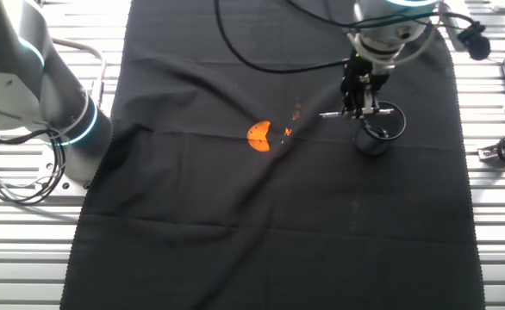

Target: Put the pen into the pen holder

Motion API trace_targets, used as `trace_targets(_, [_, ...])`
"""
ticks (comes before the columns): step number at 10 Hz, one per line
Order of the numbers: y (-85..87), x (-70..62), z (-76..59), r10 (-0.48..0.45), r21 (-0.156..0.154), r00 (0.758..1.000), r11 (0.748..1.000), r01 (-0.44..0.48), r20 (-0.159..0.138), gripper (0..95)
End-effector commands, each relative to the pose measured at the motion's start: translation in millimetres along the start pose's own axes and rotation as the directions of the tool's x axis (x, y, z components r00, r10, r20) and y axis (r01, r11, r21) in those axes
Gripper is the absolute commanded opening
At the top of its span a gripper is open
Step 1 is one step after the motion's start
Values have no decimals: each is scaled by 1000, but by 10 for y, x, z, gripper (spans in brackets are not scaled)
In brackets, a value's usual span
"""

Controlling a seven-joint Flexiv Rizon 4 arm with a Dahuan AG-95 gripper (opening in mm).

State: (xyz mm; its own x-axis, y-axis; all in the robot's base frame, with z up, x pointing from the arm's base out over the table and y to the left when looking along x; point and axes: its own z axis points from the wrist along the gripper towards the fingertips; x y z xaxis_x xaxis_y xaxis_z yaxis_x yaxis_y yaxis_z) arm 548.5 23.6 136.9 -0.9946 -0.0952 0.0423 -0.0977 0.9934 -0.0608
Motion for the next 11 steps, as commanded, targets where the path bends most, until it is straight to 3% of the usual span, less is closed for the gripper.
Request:
trace_targets(1, [4,11,-3,-5,1,1000,1000,5,-18,0])
trace_targets(11, [12,-31,-7,-16,3,990,1000,17,-142,0])
